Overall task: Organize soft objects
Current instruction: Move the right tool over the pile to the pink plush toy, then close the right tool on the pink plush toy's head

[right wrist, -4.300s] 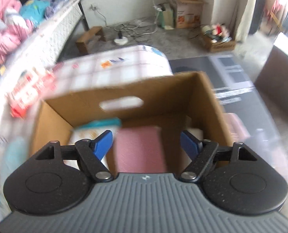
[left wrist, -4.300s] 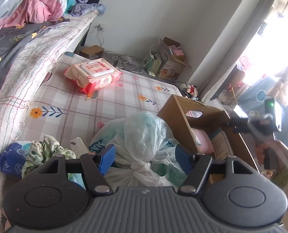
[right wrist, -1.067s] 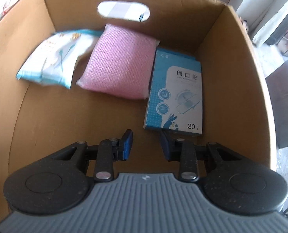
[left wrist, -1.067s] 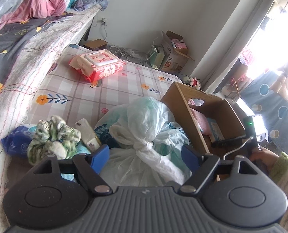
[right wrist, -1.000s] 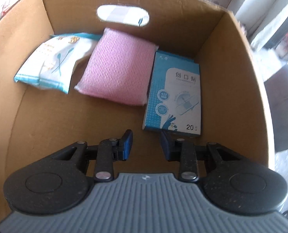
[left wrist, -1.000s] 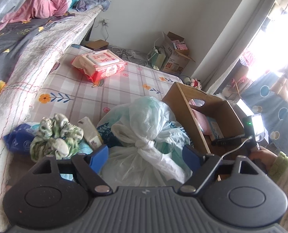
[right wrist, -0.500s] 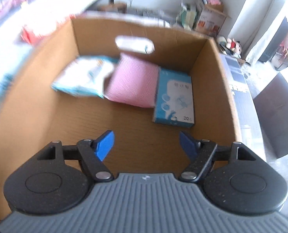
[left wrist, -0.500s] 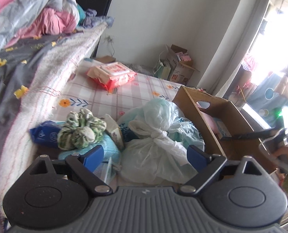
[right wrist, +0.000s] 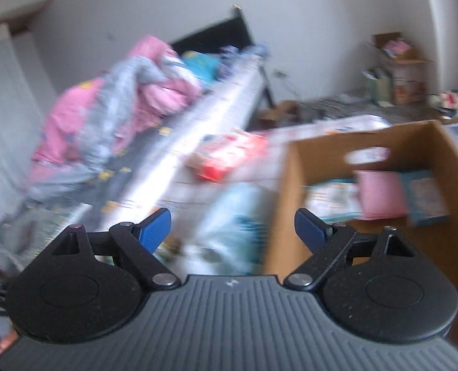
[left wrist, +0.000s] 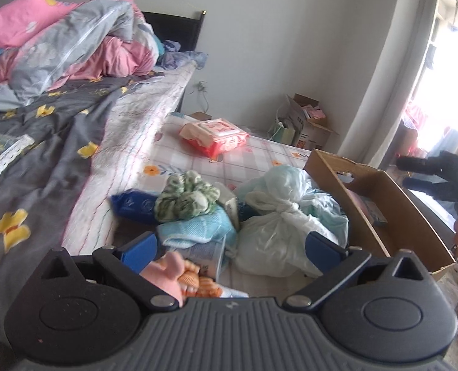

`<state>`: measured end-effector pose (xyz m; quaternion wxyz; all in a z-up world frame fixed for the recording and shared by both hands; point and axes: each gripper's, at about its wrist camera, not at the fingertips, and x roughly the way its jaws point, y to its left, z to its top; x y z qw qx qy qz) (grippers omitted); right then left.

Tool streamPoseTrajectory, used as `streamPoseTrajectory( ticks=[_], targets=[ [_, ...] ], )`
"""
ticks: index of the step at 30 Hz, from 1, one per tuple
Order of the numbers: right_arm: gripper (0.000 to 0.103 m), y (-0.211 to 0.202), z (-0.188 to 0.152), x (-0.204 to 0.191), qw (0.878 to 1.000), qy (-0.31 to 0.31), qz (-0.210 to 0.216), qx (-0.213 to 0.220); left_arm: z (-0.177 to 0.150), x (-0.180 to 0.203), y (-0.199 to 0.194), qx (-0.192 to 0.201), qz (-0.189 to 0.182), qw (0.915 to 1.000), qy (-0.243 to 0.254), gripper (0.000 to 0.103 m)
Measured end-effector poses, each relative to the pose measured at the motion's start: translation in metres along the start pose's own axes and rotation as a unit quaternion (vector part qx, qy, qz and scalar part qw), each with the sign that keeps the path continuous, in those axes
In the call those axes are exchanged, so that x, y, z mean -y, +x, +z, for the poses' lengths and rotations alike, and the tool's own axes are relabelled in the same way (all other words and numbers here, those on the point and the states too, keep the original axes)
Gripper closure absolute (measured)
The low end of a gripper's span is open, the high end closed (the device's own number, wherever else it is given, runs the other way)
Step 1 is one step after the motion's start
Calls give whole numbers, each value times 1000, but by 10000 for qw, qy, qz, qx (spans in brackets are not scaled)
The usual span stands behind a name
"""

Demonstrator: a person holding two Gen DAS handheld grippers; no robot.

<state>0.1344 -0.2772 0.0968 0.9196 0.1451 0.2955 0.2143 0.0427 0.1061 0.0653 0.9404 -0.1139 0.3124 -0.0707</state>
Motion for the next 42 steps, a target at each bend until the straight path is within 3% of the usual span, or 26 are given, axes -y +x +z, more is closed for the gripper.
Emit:
streamPoseTrajectory(
  ticks=[3, 9, 17, 28, 42],
  targets=[
    [16, 5, -9, -30, 9991, 10, 413, 14, -7, -8, -7, 3, -3, 9999, -122, 0],
    [16, 31, -40, -69, 9948, 192, 930, -374, -23, -18, -16, 22, 41, 9998, -195, 0],
    [16, 69, -82, -98, 9864, 314, 1217, -1063, -40, -32, -13, -151, 265, 9992, -241, 0],
    [16, 118, -117, -120, 9699, 546, 1628, -1724, -55, -41, 10, -445, 851, 9947, 362, 0],
    [36, 175, -127, -161, 9531, 123, 2010, -2261, -56, -51, 50, -791, 839, 9907, 721, 5]
  ],
)
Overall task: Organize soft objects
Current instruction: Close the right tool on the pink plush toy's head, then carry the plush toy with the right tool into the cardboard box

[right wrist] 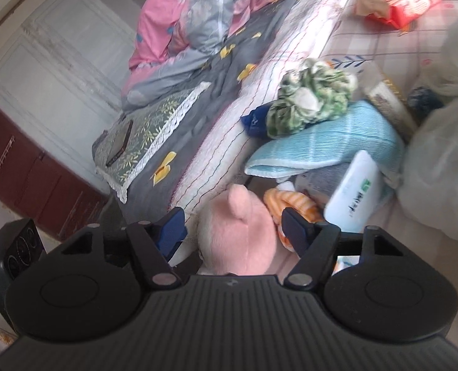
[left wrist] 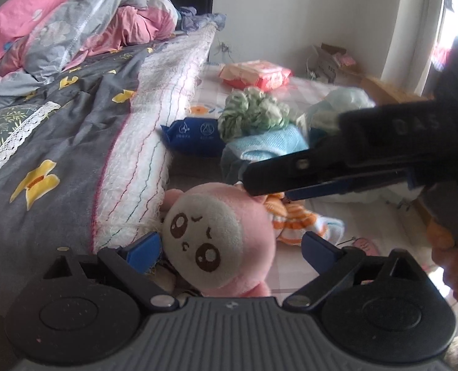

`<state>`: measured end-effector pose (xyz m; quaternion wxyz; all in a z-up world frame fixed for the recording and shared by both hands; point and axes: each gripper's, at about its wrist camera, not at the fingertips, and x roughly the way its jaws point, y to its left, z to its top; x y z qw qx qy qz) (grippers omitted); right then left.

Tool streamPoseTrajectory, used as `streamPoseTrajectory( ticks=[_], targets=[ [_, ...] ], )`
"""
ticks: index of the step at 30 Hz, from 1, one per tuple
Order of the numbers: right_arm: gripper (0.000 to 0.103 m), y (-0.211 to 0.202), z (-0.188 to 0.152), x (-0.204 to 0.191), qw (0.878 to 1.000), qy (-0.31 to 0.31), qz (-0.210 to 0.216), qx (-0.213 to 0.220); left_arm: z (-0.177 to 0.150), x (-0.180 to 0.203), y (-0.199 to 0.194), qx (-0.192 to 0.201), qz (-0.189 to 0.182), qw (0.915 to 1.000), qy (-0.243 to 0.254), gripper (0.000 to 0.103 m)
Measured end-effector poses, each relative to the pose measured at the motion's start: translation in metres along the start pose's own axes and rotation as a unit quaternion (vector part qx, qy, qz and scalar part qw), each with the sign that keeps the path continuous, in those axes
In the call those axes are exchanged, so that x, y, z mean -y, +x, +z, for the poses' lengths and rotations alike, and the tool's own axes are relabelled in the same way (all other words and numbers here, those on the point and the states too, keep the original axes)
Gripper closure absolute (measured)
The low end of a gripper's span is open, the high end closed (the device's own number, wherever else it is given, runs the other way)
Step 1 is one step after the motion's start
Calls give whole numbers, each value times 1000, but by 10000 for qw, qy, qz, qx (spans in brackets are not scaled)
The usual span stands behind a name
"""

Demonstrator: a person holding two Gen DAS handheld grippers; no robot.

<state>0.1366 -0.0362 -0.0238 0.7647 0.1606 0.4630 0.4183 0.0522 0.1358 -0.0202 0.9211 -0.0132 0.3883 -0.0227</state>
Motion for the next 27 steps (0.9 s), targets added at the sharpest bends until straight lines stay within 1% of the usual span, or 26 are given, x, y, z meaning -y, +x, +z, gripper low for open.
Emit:
streamPoseTrajectory(
  ticks=[4, 8, 9, 10, 12, 13, 14, 15, 17, 18, 19, 20, 24, 27],
  targets=[
    [39, 19, 5, -1, 9997, -111, -48, -192, 0, 2, 13, -168, 132, 9996, 183, 5],
    [48, 32, 8, 0, 9994, -130, -112, -303, -2, 3, 21, -239, 128, 9993, 263, 5],
    [49, 33, 9, 2, 9995, -64, -89, -289, -2, 3, 23, -277, 155, 9991, 264, 5],
    [50, 33, 10, 4, 9997, 11, -49, -259, -2, 3, 25, -312, 170, 9991, 246, 8],
    [56, 32, 12, 7, 9998, 108, -19, -185, -3, 2, 27, -333, 187, 9991, 199, 8],
    [58, 32, 12, 9, 9998, 137, -24, -155, -3, 2, 27, -331, 183, 9991, 188, 8],
    [61, 32, 13, 10, 9998, 163, -3, -140, -3, 3, 27, -329, 176, 9991, 183, 8],
    [67, 32, 13, 11, 9997, 186, 50, -135, -3, 3, 27, -336, 178, 9991, 192, 8],
    [70, 32, 12, 9, 9999, 131, 36, -107, -4, 4, 28, -343, 212, 9989, 223, 8],
    [76, 31, 12, 7, 9999, 76, 15, -70, -4, 5, 28, -344, 231, 9989, 229, 8],
    [79, 29, 12, 4, 10000, 15, -2, -31, -4, 5, 28, -350, 245, 9988, 219, 9],
    [90, 26, 13, 1, 10000, -45, -8, 10, -4, 5, 27, -344, 249, 9989, 199, 9],
    [93, 18, 15, -10, 9997, -174, 178, 14, -5, 2, 23, -328, 221, 9992, 65, 10],
    [93, 12, 14, -20, 9990, -260, 376, -33, -8, 0, 16, -284, 228, 9993, -35, 15]
  ],
)
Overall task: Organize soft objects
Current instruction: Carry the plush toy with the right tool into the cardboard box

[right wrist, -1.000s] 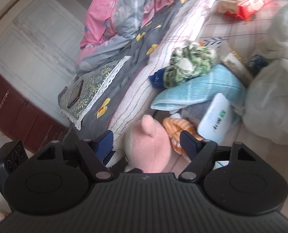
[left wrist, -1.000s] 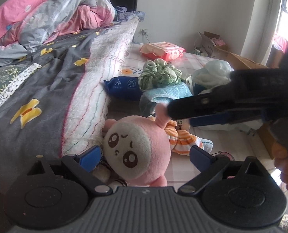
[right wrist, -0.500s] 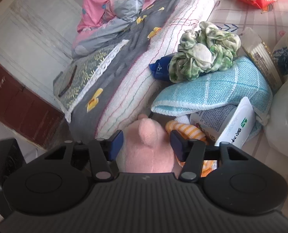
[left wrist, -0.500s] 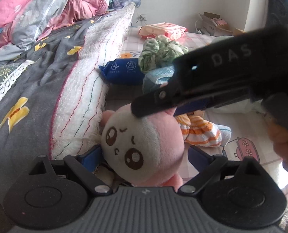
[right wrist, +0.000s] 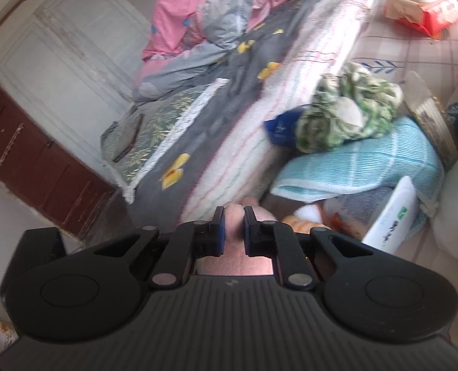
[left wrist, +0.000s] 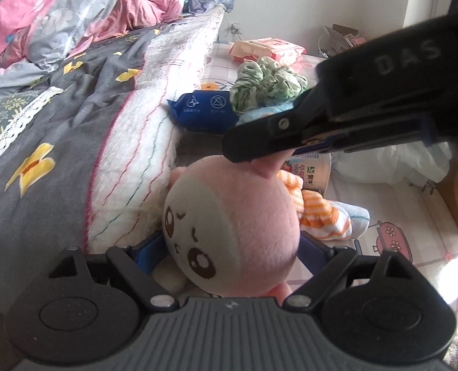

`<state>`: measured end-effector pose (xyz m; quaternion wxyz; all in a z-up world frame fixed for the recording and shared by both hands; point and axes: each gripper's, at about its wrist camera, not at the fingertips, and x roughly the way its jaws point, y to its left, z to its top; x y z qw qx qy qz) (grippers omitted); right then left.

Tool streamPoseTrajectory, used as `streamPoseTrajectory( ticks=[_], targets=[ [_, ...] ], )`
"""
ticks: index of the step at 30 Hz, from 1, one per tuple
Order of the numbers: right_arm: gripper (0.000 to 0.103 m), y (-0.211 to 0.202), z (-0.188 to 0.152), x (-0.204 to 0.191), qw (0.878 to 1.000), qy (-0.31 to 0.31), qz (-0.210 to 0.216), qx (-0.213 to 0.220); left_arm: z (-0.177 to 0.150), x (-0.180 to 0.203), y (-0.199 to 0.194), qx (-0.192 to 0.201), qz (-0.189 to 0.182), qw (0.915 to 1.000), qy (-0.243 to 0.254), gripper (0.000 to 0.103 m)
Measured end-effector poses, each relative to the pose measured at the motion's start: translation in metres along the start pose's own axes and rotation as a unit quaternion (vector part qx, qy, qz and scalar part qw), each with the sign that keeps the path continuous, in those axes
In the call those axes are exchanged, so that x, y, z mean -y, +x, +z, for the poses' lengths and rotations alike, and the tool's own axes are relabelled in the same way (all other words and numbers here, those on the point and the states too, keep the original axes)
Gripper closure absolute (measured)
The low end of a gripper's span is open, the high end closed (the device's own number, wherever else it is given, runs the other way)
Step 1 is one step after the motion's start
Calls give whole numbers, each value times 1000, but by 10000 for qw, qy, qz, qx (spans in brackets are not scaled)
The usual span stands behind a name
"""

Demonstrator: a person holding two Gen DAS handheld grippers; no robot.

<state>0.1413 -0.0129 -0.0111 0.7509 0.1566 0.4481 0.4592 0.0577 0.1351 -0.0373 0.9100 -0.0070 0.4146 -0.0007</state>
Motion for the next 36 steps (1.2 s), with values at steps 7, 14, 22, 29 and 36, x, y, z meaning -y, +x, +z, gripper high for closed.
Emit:
streamPoseTrajectory(
  ticks=[7, 14, 22, 29, 36],
  targets=[
    [94, -23, 1, -37, 9982, -438, 417, 35, -4, -2, -38, 426, -12, 9988, -222, 16],
    [94, -83, 11, -63, 9933, -840, 488, 620, 18, 21, -82, 1097, -158, 9938, 22, 16],
    [94, -207, 28, -51, 9795, -1066, -137, 1702, 74, 101, -102, 1733, -1020, 9769, 727, 12],
    [94, -312, 40, -1, 9604, -815, -1205, 2376, 120, 186, -83, 1856, -1926, 9569, 1129, 6],
    [94, -383, 43, 72, 9386, -206, -2217, 2637, 120, 207, -66, 1647, -2153, 9559, 1134, 6]
  ],
)
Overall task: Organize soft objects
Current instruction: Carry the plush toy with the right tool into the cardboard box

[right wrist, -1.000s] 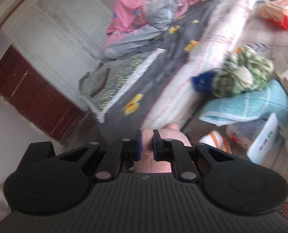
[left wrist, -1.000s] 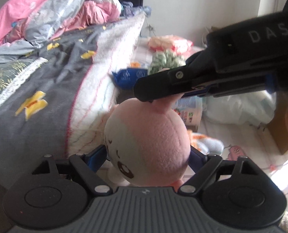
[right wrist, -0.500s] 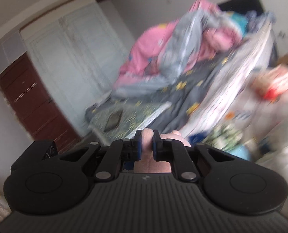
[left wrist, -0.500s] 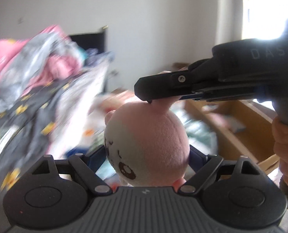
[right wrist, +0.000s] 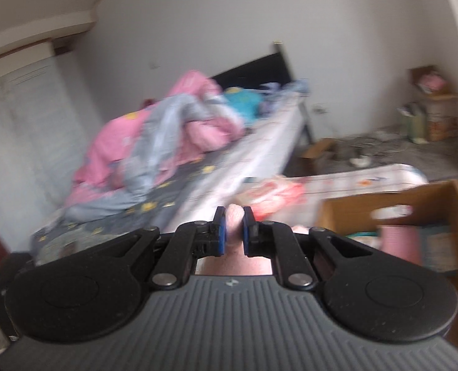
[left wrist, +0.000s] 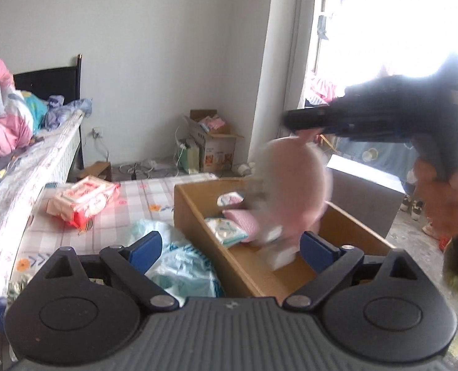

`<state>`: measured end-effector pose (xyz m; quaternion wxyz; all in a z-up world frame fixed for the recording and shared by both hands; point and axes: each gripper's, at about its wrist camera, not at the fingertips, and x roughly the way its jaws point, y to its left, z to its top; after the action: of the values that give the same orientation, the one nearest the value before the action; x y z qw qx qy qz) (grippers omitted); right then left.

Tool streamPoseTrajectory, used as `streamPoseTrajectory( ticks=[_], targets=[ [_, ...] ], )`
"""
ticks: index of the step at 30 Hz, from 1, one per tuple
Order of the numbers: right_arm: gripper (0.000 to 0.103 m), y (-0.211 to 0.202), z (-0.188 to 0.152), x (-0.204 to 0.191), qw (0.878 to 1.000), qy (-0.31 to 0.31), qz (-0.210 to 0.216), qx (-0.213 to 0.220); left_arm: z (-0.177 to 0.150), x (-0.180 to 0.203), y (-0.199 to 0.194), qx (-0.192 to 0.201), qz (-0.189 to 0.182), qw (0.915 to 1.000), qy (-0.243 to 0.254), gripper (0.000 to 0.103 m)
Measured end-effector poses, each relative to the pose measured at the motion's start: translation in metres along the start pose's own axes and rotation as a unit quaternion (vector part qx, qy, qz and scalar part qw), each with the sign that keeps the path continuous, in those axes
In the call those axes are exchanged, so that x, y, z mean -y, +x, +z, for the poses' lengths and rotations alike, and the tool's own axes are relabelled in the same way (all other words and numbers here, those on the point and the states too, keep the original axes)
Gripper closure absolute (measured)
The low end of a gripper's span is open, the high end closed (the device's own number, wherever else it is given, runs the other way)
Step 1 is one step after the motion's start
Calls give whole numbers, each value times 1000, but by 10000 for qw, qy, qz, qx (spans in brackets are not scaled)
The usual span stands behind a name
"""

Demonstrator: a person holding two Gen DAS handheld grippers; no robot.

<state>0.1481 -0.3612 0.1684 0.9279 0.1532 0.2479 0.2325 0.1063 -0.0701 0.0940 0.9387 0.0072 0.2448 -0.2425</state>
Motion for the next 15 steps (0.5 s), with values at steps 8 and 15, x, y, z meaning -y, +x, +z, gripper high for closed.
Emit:
streamPoseTrajectory(
  ticks=[8, 15],
  targets=[
    [94, 32, -26, 73, 9941, 239, -802, -684, -18, -36, 4, -281, 343, 9979, -476, 6],
    [94, 91, -62, 130, 9680, -49, -1896, -1642, -27, -51, -4, -448, 453, 9954, -711, 6]
  ],
)
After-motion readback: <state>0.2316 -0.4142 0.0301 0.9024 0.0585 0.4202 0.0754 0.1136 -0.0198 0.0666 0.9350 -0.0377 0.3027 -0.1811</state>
